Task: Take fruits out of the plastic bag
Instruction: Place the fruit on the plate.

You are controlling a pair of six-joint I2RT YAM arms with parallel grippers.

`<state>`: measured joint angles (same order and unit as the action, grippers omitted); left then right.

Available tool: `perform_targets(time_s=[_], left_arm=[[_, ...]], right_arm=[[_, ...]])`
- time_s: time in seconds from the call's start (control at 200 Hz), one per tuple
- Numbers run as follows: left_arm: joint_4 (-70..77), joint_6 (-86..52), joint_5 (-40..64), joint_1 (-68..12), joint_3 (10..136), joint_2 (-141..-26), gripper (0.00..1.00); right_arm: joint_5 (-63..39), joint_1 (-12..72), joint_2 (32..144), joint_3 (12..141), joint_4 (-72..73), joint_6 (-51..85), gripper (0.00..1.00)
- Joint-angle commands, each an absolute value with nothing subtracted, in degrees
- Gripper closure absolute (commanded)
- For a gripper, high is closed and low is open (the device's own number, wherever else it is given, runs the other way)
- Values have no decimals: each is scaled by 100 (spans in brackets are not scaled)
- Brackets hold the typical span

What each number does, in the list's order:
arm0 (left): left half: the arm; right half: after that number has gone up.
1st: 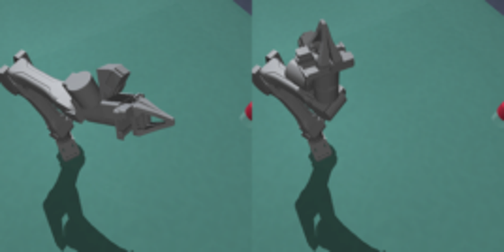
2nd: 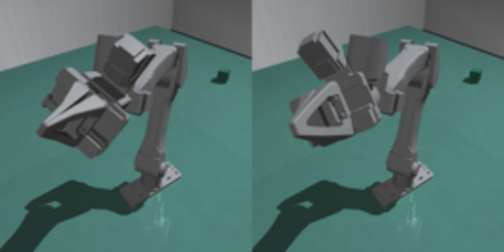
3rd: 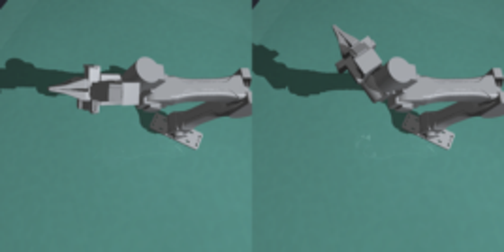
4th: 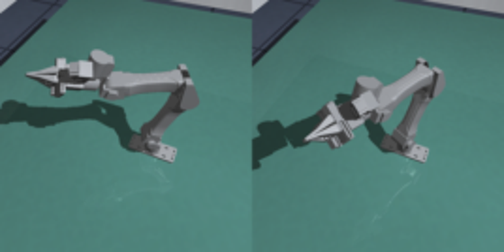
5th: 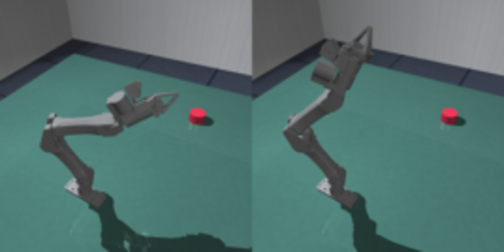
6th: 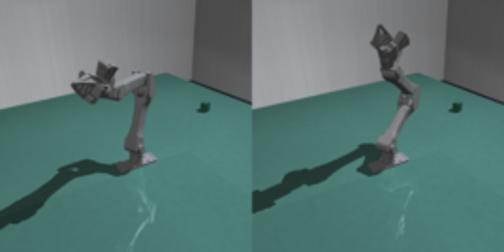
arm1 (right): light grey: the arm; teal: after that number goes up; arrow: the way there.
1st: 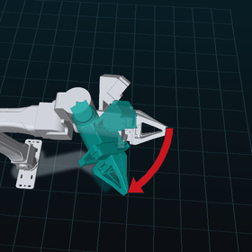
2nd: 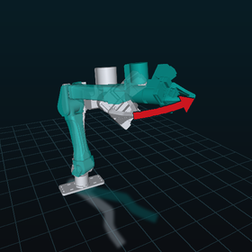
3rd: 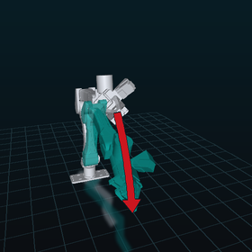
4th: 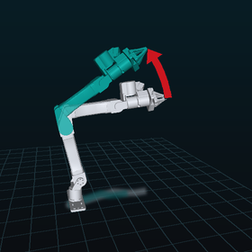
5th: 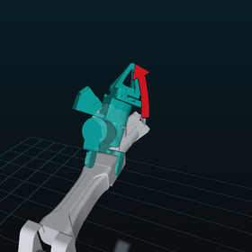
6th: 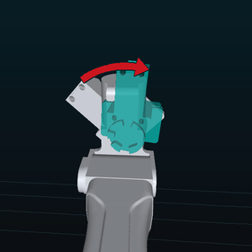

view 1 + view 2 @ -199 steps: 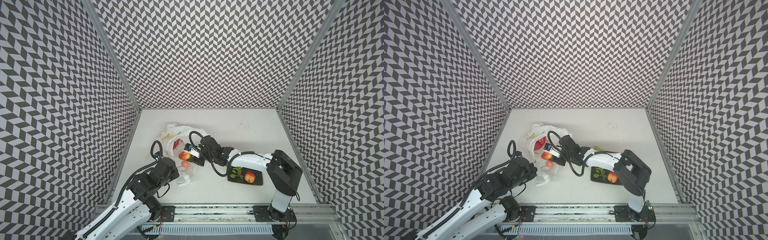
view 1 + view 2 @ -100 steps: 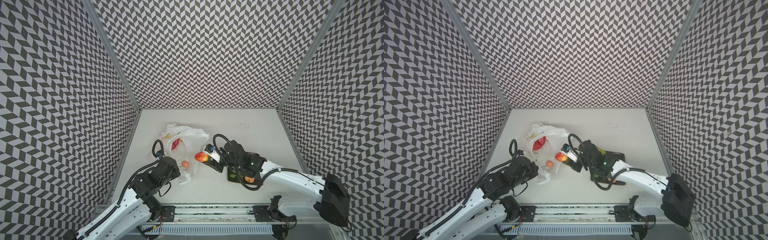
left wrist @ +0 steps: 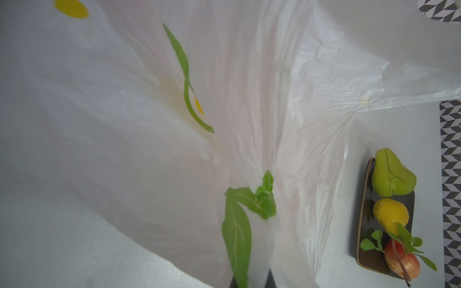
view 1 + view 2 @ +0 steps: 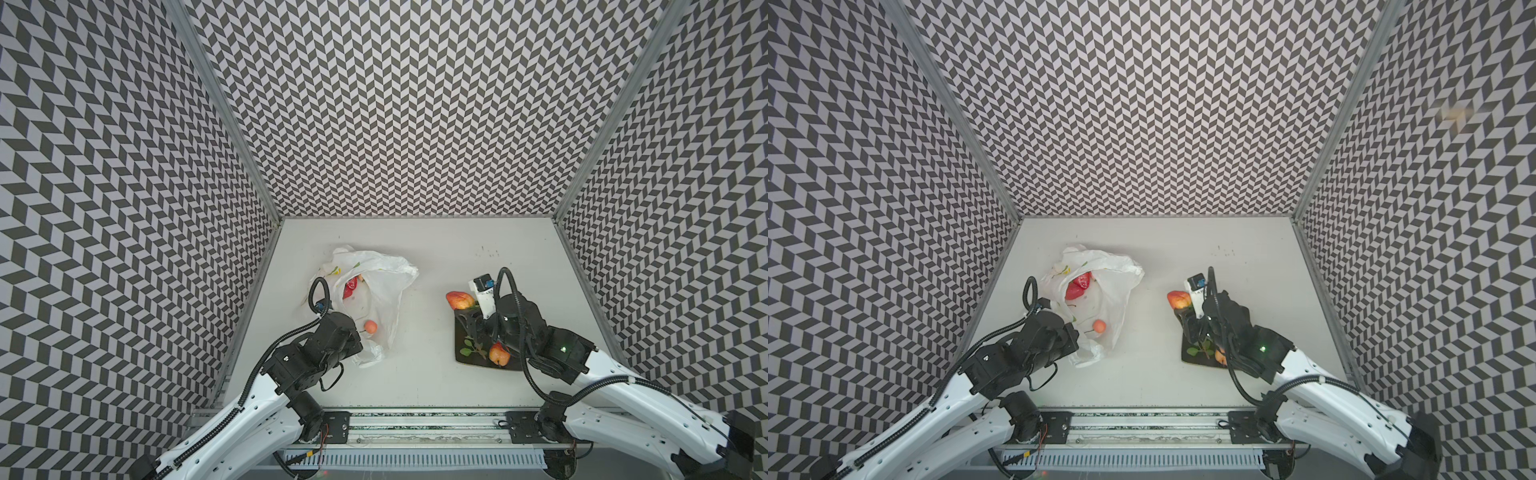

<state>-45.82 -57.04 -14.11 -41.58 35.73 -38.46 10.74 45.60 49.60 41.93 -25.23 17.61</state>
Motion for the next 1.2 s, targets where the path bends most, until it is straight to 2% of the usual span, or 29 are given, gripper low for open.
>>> perform_targets(time_s=[0.0, 0.14, 0.656, 0.976, 1.197], left_arm=[[-4446, -5678, -1582, -4142, 3507, -3766, 100], [-4472, -5702, -1591, -4142, 3513, -3720, 100], [-4522, -5774, -1633, -4140, 3498, -3650, 100], [-4505, -5752, -1564, -4142, 3480, -3700, 100], [-4483, -5757, -1547, -4146, 3472, -3718, 100]], right_arm=[[1543, 4105, 4842, 4071, -2838, 2489, 58], [1415, 3514, 5122, 3926, -2858, 2653, 57], [1039, 2357, 5486, 2452, -1560, 3236, 57], [864, 2042, 5823, 2106, -919, 3294, 57], [724, 1951, 6149, 2196, -749, 3239, 54]])
